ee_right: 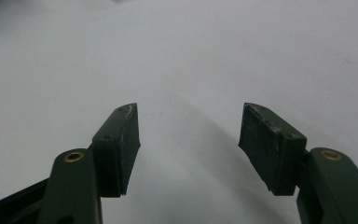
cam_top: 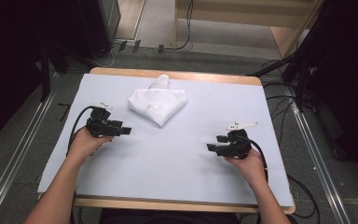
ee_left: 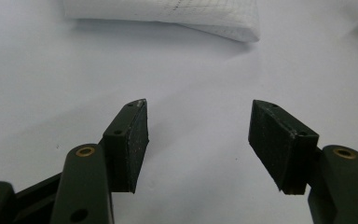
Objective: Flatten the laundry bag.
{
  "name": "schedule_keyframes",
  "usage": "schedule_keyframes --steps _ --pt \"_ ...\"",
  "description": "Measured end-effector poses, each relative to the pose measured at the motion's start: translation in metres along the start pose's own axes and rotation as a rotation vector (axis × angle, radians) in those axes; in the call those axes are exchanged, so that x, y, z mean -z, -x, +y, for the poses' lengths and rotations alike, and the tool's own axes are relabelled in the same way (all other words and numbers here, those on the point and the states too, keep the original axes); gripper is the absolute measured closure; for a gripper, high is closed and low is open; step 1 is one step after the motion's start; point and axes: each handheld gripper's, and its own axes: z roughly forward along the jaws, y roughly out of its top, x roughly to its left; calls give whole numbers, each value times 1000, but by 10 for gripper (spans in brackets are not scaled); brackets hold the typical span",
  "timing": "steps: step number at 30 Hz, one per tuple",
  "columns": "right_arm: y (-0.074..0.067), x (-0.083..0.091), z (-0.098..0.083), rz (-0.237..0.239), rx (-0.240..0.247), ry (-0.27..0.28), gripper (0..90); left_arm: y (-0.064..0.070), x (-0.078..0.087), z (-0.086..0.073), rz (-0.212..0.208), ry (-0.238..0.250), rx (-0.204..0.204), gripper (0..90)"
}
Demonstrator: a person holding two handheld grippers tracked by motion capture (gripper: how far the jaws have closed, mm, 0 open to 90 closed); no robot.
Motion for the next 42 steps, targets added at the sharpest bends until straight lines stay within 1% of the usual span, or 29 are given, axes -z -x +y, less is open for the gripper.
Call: schedule_keyframes --steps 2,14,20,21,22,23,25,26,27,29,30,35,36,37,39,41,42 --pt "0 0 0 2 -7 6 381 0 0 0 1 0 1 386" --pt "-1 0 0 1 -5 2 378 0 -1 0 1 0 2 386" --pt "-1 -1 0 3 1 -1 379 0 0 0 11 1 1 393" --pt "-2 -2 1 9 4 0 379 0 2 0 20 9 1 397" --pt "-3 -2 2 12 10 1 379 -1 3 0 12 12 4 398" --pt "-4 -2 3 13 11 1 379 -3 4 2 10 21 6 400" --pt "-6 -3 4 16 18 1 379 -8 4 8 27 24 25 401" --pt "-7 -3 4 20 29 -2 379 -10 4 12 34 31 30 402" --pt "-9 -4 4 22 36 -2 379 -12 4 15 31 36 38 401" --pt "-10 -6 5 28 46 -7 379 -15 3 23 33 39 38 402" --pt "-11 -7 6 28 50 -13 379 -16 2 27 41 41 37 402" --pt "-14 -11 9 36 72 -15 380 -25 -9 45 73 20 36 406" --pt "-15 -11 10 35 72 -19 380 -27 -12 48 68 12 39 407" --pt "-15 -12 10 34 73 -17 380 -30 -16 50 58 15 51 407" --pt "-15 -12 11 37 75 -19 380 -35 -20 54 79 -3 58 407" --pt "-15 -13 11 37 79 -19 380 -39 -23 59 88 -5 63 408" --pt "-16 -13 11 37 78 -22 380 -42 -23 60 94 9 69 408"
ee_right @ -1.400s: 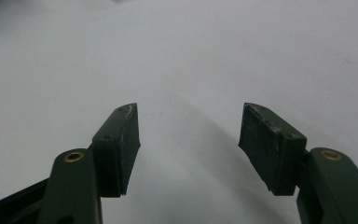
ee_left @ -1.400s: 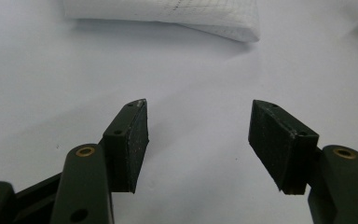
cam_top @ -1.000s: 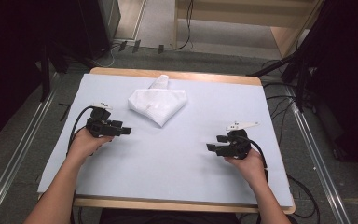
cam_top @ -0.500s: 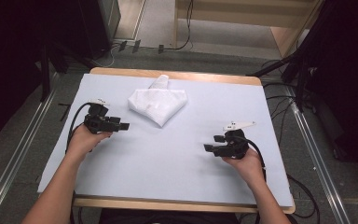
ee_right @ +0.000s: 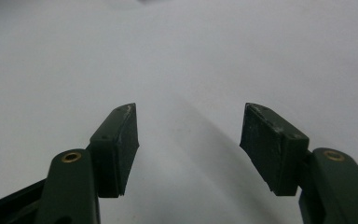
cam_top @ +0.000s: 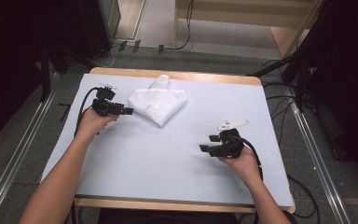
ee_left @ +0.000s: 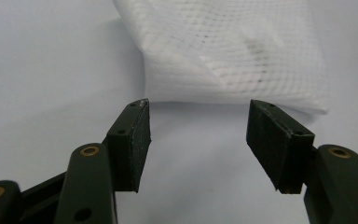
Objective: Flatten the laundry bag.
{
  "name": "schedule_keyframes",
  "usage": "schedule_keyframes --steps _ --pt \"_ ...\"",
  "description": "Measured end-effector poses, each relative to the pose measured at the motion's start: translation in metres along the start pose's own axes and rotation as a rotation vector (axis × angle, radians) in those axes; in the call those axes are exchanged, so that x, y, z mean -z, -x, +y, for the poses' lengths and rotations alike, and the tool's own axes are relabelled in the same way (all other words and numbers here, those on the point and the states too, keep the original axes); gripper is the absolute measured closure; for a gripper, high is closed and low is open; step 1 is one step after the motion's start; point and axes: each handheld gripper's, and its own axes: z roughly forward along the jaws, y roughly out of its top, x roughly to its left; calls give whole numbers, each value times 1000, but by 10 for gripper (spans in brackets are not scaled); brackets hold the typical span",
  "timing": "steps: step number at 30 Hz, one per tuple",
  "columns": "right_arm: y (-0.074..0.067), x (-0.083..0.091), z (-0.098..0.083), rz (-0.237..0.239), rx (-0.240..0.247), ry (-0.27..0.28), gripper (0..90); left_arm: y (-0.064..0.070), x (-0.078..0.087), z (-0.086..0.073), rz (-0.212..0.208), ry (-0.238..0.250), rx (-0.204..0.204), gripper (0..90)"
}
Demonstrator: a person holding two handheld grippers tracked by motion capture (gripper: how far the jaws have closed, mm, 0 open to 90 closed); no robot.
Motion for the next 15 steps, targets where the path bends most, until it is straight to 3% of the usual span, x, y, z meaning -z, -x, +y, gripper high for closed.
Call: schedule_keyframes --steps 6,8,15 --pt "-1 -1 0 0 5 -8 380 -9 -4 17 -1 11 28 409" --pt "-1 -2 0 3 7 -10 380 -11 -8 23 -14 18 57 405" --pt "-3 -4 0 2 19 -20 381 -14 -22 30 28 -22 43 407"
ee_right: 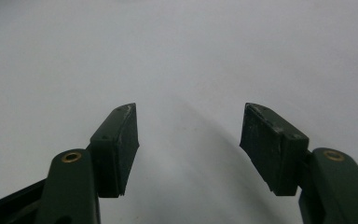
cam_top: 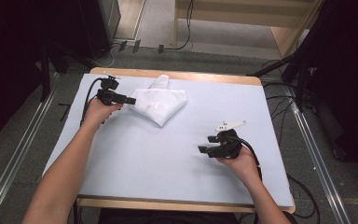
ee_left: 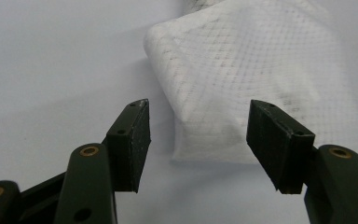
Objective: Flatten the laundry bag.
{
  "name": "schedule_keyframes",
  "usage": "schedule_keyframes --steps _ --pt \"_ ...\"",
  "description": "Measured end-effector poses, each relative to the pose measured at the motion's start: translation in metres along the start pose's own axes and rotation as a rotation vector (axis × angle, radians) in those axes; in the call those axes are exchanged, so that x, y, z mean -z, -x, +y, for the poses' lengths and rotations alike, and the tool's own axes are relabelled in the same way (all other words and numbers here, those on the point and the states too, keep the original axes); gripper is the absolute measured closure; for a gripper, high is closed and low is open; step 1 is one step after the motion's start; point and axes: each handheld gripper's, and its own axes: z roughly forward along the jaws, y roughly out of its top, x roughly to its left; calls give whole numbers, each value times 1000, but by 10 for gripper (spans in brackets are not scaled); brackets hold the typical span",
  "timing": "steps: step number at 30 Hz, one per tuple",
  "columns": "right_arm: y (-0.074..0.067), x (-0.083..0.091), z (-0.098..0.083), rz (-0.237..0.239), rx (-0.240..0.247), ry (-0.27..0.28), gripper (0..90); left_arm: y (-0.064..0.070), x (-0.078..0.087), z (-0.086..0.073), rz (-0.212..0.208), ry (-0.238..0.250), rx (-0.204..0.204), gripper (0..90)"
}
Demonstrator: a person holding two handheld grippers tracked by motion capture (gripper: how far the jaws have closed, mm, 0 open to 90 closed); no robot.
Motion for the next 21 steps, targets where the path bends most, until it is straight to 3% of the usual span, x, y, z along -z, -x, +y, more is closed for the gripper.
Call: schedule_keyframes --steps 2,6,10,13,15,21 --pt "0 0 -1 3 -1 -3 381 -2 -6 -1 -44 15 21 432" --pt "0 1 -1 3 -2 2 381 4 -14 -2 -15 -23 -22 514" --pt "0 2 -2 0 -5 0 381 7 -18 -2 -13 -21 -15 625" --pt "1 2 -3 -2 -8 1 382 11 -18 -2 -1 -21 -42 736" --pt "1 2 -3 -2 -9 1 382 11 -18 -1 -19 -9 -33 800" --pt "2 3 -3 -6 -12 1 383 12 -8 1 -68 18 -10 820"
